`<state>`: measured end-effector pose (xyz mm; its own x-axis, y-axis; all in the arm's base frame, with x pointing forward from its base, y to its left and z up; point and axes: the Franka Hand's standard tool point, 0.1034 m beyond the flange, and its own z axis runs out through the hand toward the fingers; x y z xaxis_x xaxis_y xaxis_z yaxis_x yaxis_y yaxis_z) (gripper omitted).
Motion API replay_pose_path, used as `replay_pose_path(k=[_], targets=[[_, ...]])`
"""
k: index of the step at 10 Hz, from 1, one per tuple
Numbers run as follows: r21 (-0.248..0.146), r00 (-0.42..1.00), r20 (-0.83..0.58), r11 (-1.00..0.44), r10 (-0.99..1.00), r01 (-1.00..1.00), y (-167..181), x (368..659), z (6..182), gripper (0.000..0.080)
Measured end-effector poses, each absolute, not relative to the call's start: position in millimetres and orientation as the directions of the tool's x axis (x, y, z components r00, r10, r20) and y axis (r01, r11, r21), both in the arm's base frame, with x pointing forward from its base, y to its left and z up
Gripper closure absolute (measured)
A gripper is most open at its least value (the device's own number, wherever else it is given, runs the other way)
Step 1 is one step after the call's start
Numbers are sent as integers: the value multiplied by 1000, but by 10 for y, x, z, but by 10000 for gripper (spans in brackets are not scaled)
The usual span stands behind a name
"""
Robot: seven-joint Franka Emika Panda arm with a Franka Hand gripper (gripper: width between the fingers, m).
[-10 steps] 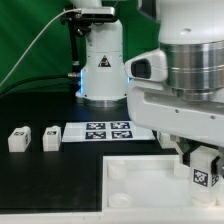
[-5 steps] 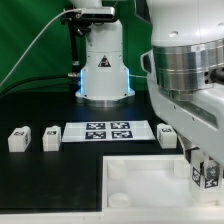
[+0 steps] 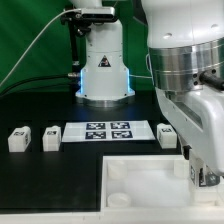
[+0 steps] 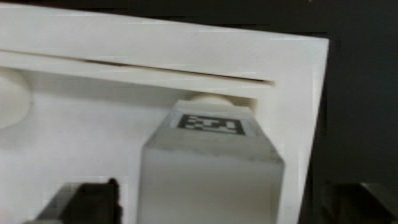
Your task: Assemble one leg
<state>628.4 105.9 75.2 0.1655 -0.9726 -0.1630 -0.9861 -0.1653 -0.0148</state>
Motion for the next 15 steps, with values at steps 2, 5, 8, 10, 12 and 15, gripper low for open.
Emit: replay_pose_path(k=[2,5,8,10,12,15], targets=[[-68,502,-141,-497,-853,-865,1102,6306,783,155],[-105,736,-114,-728,-668,-677,1074,6303,771,151],[-105,976,-37,-970,-214,-217,1065,6311,784,151],[-92,1000,-9,-995,-30,-31,1084,6313,799,151],[-90,999,-11,-995,-42,-43,1072,6312,789,375],[-88,962,-33,-958,-272,-274,1081,6308,783,508]])
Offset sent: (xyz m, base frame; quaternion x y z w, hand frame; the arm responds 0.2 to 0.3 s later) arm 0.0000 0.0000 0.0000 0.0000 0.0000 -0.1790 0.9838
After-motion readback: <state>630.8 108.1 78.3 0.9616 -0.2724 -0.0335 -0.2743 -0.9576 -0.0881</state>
